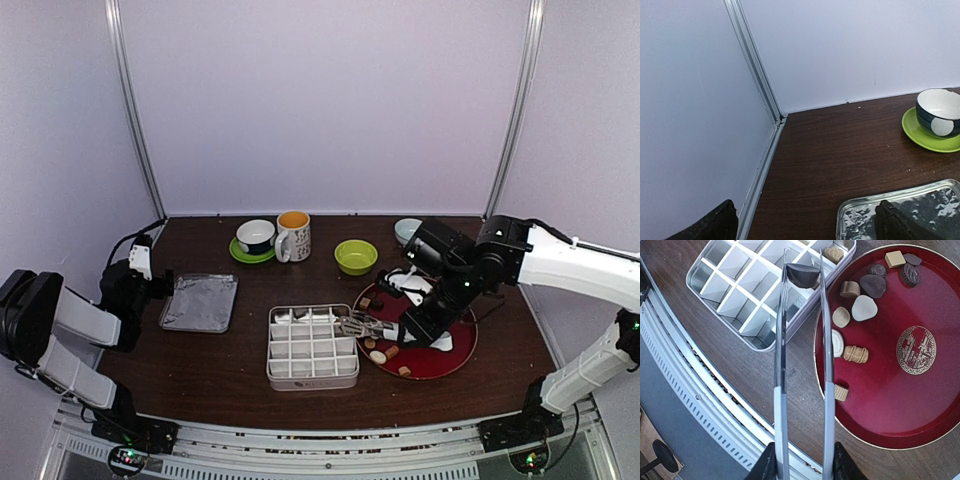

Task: Pack the chocolate
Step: Place the fake chocolate in the empty pocket of the box.

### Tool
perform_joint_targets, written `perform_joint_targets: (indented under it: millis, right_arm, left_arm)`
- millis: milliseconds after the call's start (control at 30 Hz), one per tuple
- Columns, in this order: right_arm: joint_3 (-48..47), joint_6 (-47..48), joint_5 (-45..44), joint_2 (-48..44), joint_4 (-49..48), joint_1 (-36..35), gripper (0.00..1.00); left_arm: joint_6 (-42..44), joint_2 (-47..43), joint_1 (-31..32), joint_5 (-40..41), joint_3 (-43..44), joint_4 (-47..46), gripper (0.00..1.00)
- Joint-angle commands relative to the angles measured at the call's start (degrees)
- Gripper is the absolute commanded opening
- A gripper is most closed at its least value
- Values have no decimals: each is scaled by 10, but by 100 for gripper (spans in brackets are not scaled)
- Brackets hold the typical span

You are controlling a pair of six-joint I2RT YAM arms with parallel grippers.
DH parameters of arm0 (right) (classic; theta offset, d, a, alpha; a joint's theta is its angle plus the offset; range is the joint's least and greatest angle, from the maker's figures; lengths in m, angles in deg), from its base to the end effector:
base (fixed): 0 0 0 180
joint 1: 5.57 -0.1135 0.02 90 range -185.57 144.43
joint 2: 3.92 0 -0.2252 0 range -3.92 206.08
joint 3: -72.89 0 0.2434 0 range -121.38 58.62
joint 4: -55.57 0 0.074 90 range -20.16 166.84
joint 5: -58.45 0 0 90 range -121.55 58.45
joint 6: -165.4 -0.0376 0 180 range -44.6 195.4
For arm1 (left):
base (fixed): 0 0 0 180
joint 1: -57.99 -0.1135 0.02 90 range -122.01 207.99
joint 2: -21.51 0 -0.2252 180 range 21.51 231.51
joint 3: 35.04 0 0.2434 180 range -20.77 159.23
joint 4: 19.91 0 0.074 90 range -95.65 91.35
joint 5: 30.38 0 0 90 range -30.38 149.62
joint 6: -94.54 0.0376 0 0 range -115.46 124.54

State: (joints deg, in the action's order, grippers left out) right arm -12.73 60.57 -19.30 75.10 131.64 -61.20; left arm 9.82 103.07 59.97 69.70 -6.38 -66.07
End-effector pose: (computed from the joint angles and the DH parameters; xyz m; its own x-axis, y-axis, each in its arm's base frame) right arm 0.1389 0.2172 0.2588 -0.7283 -0.6218 -0.2882 -0.6850 0.6718 0.2818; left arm 0.2441 -0.0019 0.1291 -0.1297 0.0951 -0.9870 -0.1283 0.9854 0.1118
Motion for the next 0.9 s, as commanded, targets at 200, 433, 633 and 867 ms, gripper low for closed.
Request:
perform_joint_targets:
  millis: [200, 433, 633, 867]
  right_arm:
    - [-28, 21, -34, 22, -15, -3, 40]
    - [-35, 15, -41, 22, -13, -3, 43]
    - [-18, -11, -59, -20, -7, -3, 41]
    - [35, -44, -75, -91, 7, -2, 41]
  left_arm:
    - [0, 1, -4, -1, 9, -36, 98]
    - [0, 1, -4, -1, 9, -36, 98]
    - [0, 1, -4, -1, 9, -36, 98]
    - [0, 1, -5, -1, 9, -36, 98]
